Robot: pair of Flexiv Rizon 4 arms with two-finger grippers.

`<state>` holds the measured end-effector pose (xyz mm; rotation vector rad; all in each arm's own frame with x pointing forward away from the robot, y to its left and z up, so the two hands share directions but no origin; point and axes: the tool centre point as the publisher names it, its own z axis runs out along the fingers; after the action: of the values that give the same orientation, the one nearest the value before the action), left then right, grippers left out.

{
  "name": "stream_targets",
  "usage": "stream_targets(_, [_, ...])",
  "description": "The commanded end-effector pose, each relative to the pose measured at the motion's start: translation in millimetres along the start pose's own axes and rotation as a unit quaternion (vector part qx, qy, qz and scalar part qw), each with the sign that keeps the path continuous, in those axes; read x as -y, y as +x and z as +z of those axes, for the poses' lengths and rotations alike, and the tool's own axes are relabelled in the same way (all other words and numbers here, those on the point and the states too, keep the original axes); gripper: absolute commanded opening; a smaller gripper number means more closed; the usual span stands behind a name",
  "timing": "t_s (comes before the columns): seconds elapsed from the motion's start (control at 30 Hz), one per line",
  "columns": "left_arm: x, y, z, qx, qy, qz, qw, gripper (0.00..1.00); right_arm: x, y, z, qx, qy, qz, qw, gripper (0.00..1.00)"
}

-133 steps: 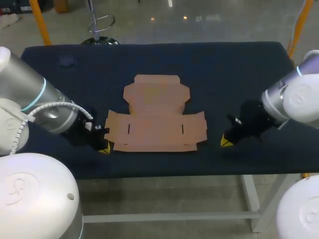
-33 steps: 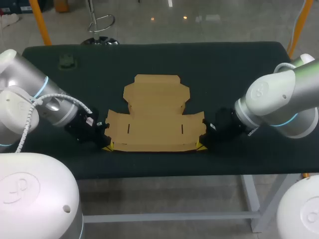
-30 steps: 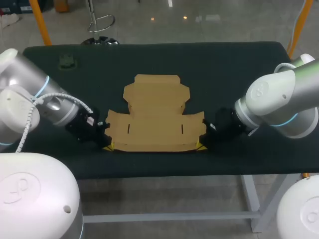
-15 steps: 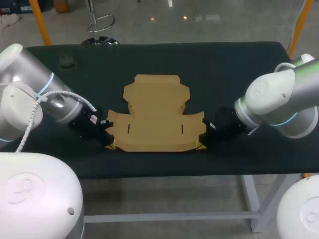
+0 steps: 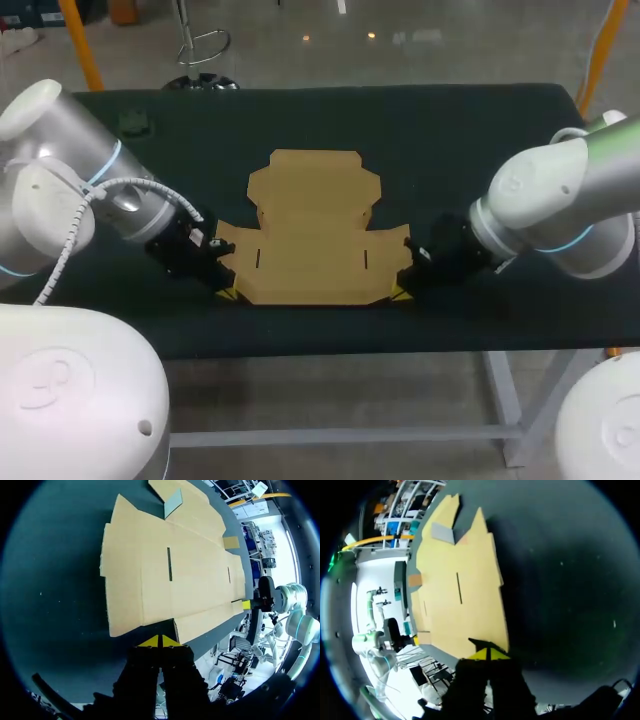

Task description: Assemble the packaging by folding the flat box into shape, placing the metal phone stand inside, and closing the box properly

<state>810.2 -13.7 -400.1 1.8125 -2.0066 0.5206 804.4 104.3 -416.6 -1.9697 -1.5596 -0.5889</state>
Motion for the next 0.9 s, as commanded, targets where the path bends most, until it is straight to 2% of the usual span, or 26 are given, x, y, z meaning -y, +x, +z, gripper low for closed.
stream_targets(0.03, [1.3, 0.6, 1, 0.003, -0.003, 0.0, 1.0, 0.0, -3, -1, 7, 0.0, 0.003, 0.002, 1.0, 0.0])
stream_targets(0.43, [-0.8, 9.4, 0, 0.02, -0.003, 0.013, 1.0, 0.0, 2, 19, 1, 0.01, -0.015, -0.015, 1.0, 0.0])
stream_targets(0.9, [-1.3, 21.2, 0, 0.041, 0.002, 0.028, 0.999, 0.0, 4, 29, 5, 0.022, -0.022, -0.026, 0.999, 0.0])
